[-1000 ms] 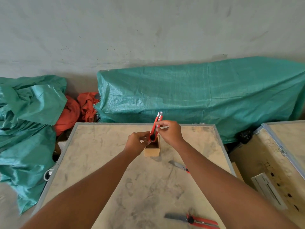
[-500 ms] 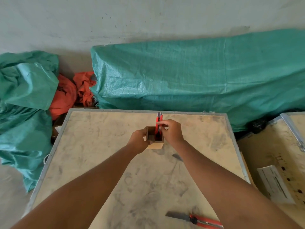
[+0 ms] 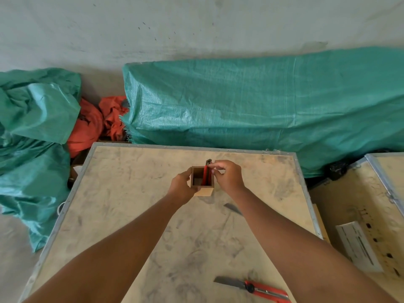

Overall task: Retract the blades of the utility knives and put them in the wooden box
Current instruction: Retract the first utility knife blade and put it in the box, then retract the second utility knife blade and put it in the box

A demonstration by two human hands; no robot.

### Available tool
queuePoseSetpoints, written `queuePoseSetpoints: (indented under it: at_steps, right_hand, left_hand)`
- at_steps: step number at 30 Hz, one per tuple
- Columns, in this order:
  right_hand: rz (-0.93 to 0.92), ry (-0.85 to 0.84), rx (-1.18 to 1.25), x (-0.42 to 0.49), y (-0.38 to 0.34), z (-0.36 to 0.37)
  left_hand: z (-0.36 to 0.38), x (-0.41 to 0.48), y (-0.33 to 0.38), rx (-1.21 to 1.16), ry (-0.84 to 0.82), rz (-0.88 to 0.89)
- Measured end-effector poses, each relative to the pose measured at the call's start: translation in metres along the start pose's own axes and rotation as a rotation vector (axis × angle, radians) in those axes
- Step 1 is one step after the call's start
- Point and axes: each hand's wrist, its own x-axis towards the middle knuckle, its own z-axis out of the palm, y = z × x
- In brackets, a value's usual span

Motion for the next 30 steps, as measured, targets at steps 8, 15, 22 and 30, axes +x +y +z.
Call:
queuePoseSetpoints:
  at_steps: [8, 15, 22, 30]
  right_hand:
    - [-0.037, 0.02, 0.023, -0.049, 0.008, -0.044]
    - [0.039, -0.14, 0.052, -0.125, 0.046, -0.076]
    - [0.139, -0.416, 0.011, -0.221, 0.114, -0.079]
    - [0.114, -0.551, -0.124, -0.266, 0.149, -0.069]
  left_hand:
    - [0.016, -0.059, 0.006, -0.081, 0.186, 0.093]
    - [0.081, -0.13, -0.013, -0.105, 0.152, 0.098]
    - [0.176, -0.186, -0.06, -0.085, 0.052, 0.015]
    - [0.223, -0.201, -0.091, 0.234, 0.081, -0.019]
